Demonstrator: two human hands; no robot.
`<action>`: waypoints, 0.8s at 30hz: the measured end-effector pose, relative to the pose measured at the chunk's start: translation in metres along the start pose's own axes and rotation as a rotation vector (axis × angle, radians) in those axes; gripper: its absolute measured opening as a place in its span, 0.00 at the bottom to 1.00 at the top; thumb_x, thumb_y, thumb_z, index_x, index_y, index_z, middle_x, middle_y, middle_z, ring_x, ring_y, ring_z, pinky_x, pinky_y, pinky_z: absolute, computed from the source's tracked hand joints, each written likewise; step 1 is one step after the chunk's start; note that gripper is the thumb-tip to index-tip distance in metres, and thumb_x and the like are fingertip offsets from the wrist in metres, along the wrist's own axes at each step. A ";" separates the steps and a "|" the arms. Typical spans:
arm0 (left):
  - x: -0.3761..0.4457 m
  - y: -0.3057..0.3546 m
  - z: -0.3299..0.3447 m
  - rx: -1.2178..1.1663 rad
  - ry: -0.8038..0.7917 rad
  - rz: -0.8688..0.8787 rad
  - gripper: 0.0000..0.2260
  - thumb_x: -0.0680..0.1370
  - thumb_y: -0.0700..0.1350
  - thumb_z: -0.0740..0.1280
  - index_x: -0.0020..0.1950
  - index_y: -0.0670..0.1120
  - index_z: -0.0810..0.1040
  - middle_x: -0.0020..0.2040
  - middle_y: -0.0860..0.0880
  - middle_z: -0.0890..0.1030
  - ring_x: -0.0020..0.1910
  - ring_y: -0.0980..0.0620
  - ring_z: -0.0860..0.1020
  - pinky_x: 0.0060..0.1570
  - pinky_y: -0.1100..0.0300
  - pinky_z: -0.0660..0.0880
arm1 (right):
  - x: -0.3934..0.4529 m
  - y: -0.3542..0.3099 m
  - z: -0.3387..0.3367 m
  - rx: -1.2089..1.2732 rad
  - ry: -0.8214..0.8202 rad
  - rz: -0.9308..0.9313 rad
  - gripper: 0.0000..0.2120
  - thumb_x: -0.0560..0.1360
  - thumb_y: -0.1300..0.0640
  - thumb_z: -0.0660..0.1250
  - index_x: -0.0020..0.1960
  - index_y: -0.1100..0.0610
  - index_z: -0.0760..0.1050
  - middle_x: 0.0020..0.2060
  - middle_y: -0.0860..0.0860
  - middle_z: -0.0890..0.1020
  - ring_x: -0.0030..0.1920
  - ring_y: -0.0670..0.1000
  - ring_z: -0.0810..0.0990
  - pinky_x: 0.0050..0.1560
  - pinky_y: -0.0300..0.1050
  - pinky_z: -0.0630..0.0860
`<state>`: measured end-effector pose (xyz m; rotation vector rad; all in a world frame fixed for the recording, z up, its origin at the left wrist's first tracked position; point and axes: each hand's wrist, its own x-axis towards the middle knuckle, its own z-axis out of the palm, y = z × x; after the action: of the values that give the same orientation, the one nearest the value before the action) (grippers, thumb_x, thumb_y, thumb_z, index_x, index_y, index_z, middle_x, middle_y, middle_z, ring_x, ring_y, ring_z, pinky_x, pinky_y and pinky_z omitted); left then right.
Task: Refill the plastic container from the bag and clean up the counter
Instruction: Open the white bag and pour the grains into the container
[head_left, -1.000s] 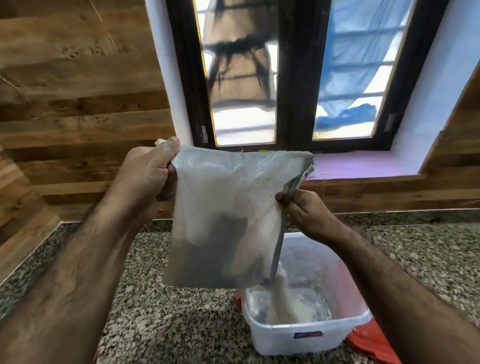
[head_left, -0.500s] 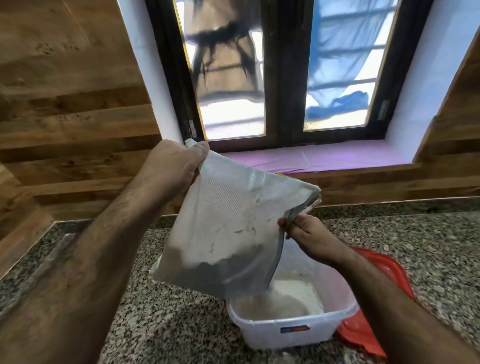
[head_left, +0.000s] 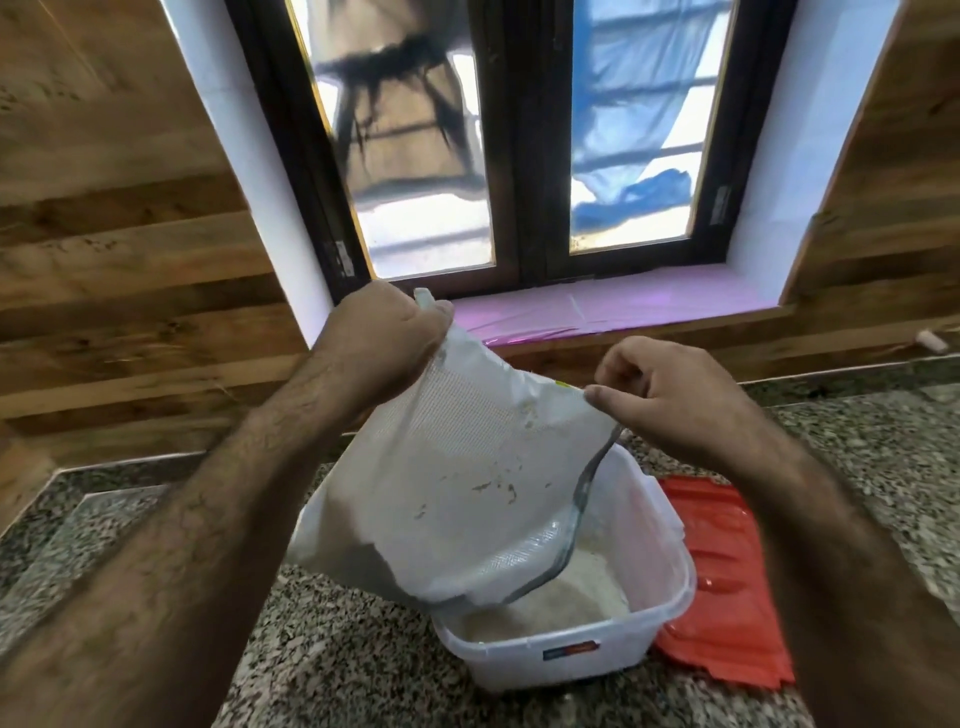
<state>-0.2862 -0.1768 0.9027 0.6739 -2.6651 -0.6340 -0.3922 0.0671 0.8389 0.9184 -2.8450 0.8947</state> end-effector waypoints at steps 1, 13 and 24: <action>0.003 0.000 0.004 0.023 -0.005 0.006 0.25 0.87 0.54 0.63 0.36 0.38 0.74 0.28 0.48 0.69 0.27 0.52 0.66 0.31 0.57 0.66 | 0.001 -0.008 0.003 0.056 -0.026 -0.045 0.10 0.78 0.44 0.74 0.56 0.47 0.81 0.52 0.42 0.83 0.49 0.44 0.80 0.50 0.45 0.80; 0.003 0.025 0.042 0.106 0.005 0.089 0.22 0.86 0.53 0.62 0.34 0.45 0.73 0.33 0.48 0.74 0.33 0.51 0.72 0.32 0.57 0.62 | 0.017 -0.016 0.080 0.448 -0.175 -0.294 0.43 0.66 0.32 0.81 0.76 0.40 0.68 0.66 0.37 0.78 0.66 0.41 0.78 0.67 0.52 0.79; -0.003 0.029 0.059 0.177 -0.024 0.120 0.22 0.88 0.56 0.61 0.37 0.47 0.71 0.34 0.51 0.71 0.33 0.54 0.69 0.32 0.58 0.60 | 0.039 -0.004 0.124 0.792 0.078 -0.222 0.08 0.74 0.55 0.81 0.46 0.46 0.83 0.38 0.44 0.86 0.39 0.43 0.81 0.41 0.47 0.82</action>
<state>-0.3183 -0.1323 0.8658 0.5486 -2.7820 -0.3792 -0.4040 -0.0218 0.7446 1.1617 -2.2298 2.0080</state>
